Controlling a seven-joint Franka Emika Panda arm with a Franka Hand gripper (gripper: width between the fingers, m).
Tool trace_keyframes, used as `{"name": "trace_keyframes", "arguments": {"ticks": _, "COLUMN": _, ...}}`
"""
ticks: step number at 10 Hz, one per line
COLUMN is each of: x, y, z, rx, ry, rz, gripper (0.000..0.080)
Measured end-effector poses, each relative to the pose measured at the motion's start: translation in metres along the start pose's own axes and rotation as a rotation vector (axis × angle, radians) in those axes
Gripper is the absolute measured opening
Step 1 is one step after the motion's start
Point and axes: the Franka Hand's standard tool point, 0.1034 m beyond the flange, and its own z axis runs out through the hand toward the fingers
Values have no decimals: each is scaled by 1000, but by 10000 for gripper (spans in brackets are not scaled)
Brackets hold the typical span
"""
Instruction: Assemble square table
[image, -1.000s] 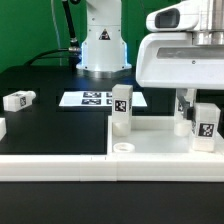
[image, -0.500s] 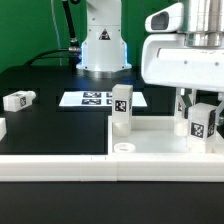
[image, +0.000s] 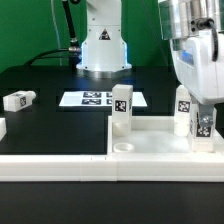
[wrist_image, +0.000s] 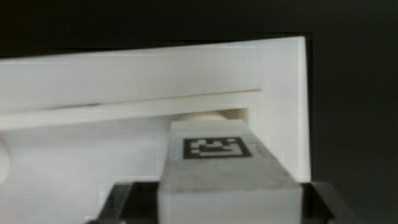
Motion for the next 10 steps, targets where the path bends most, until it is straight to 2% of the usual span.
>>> {"name": "trace_keyframes", "arguments": {"ticks": 1, "x": 0, "y": 0, "z": 0, "rx": 0, "ry": 0, "rz": -3, "gripper": 290}}
{"name": "trace_keyframes", "arguments": {"ticks": 2, "x": -1, "y": 0, "z": 0, "rx": -2, "ry": 8, "rz": -84, "gripper": 384}}
{"name": "trace_keyframes", "arguments": {"ticks": 3, "x": -7, "y": 1, "z": -1, "rx": -6, "ry": 36, "rz": -271, "gripper": 531}}
{"name": "trace_keyframes", "arguments": {"ticks": 4, "x": -11, "y": -4, "z": -4, "rx": 28, "ry": 47, "rz": -450, "gripper": 531}}
{"name": "trace_keyframes", "arguments": {"ticks": 5, "x": -12, "y": -7, "z": -5, "rx": 39, "ry": 52, "rz": -622, "gripper": 624}}
{"name": "trace_keyframes", "arguments": {"ticks": 6, "x": -11, "y": -7, "z": -4, "rx": 38, "ry": 52, "rz": -624, "gripper": 644}}
{"name": "trace_keyframes", "arguments": {"ticks": 9, "x": -8, "y": -8, "z": -4, "rx": 25, "ry": 72, "rz": -883, "gripper": 649}}
{"name": "trace_keyframes", "arguments": {"ticks": 10, "x": -6, "y": -6, "z": -1, "rx": -2, "ry": 99, "rz": -1122, "gripper": 649}}
